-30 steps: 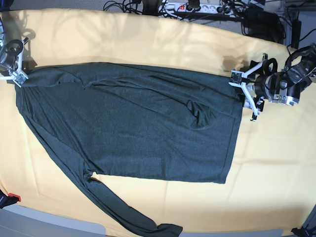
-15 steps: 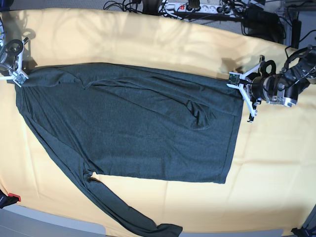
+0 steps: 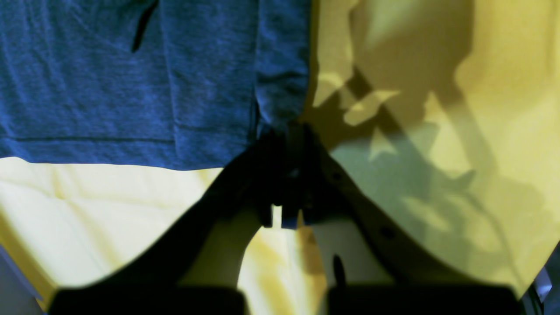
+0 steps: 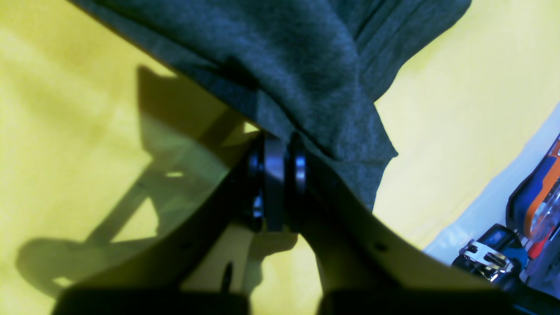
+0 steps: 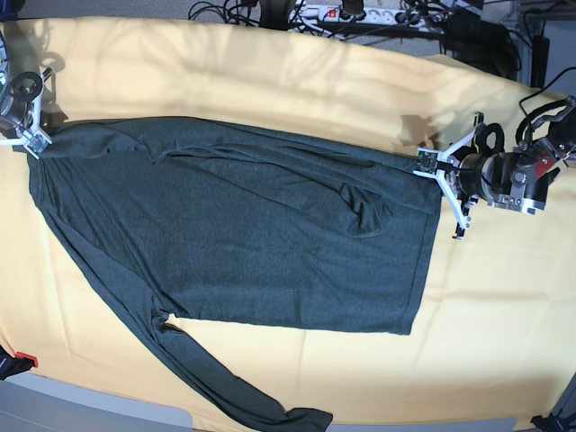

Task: Fold the T-shirt properly
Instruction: 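Drag the held shirt edge with the left gripper toward the right gripper, then pull the shirt edge taut with both grippers, stretching it flat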

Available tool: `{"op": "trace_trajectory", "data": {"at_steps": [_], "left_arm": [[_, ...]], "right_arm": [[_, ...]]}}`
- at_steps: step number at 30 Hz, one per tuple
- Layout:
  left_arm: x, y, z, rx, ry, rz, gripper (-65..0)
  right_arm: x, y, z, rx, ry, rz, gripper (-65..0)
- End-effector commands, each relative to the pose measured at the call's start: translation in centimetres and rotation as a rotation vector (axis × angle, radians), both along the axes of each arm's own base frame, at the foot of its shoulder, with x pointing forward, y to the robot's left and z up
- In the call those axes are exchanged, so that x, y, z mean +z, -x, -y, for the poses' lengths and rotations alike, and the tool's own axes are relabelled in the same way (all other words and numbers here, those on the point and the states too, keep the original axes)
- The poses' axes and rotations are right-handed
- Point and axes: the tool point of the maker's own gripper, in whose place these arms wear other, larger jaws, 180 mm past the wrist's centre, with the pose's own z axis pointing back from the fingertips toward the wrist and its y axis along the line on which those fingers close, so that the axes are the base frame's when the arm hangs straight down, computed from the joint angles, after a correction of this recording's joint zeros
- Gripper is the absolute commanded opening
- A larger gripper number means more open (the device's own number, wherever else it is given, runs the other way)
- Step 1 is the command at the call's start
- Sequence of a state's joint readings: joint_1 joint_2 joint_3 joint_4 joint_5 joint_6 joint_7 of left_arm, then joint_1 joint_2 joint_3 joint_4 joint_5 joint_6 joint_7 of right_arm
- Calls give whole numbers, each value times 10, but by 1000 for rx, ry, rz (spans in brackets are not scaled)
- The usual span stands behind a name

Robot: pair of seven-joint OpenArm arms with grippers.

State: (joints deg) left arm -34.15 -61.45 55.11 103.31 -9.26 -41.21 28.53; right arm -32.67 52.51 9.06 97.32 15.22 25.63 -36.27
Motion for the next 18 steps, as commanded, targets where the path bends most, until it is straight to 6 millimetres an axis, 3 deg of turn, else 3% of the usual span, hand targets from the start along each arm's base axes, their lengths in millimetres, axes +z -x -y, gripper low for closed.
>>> {"op": "trace_trajectory", "data": {"at_steps": [1, 5, 9, 11, 13, 18], "left_arm": [[17, -8, 15, 1, 85, 28, -642], [17, -8, 15, 1, 84, 28, -575], [17, -8, 15, 1, 84, 28, -550], [17, -8, 15, 1, 85, 28, -560], [17, -8, 15, 1, 84, 29, -650], [17, -8, 9, 9, 68, 30, -650]], "right_arm": [[11, -8, 8, 5, 35, 19, -650], [10, -8, 8, 5, 35, 18, -650], [10, -8, 8, 5, 35, 18, -650], [10, -8, 8, 5, 35, 18, -650], [10, -8, 8, 5, 35, 18, -650], [10, -7, 8, 6, 35, 17, -650]]}}
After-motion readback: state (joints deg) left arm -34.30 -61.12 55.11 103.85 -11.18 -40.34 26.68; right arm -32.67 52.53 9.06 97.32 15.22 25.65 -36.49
